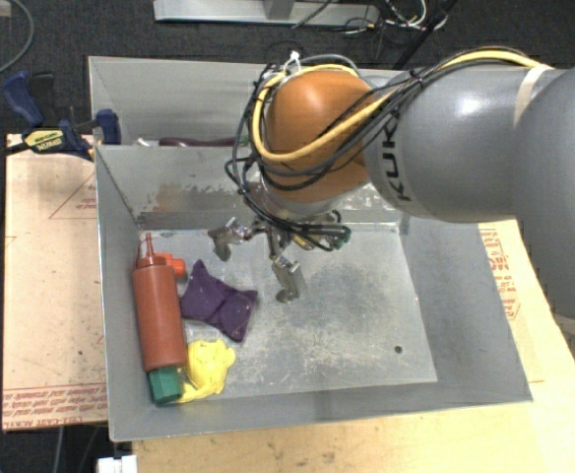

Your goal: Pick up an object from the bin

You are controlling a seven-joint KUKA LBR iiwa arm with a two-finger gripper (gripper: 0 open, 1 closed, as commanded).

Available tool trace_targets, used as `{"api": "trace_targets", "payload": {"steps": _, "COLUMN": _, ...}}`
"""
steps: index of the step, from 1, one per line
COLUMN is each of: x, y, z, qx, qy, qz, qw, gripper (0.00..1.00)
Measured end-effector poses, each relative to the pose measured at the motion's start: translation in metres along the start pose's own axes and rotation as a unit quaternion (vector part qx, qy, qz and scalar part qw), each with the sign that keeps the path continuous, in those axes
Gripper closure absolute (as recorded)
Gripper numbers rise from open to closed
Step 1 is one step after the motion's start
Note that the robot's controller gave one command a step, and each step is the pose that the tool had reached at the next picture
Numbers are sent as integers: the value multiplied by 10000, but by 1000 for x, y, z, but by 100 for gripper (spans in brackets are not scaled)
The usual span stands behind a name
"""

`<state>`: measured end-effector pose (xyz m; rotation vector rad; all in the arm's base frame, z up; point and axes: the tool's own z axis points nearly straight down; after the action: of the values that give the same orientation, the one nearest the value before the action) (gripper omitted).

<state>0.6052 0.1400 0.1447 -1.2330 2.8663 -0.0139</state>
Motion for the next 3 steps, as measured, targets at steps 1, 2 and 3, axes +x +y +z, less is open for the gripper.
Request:
{"api": "trace_targets", "payload": {"steps": 1, "x": 8, "y": 14, "z": 19, "qx": -36, "qy": -6, "qz": 590, "qw": 9983, "gripper": 0}}
{"api": "trace_targets", "payload": {"steps": 2, "x": -2, "y": 19, "z": 26, "qx": -13, "qy": -9, "qz": 421, "qw": 9991, "gripper": 0}}
{"api": "trace_targets", "payload": {"steps": 3, "x": 10, "y": 27, "z": 56, "qx": -46, "qy": -18, "qz": -943, "qw": 9955, "gripper": 100}}
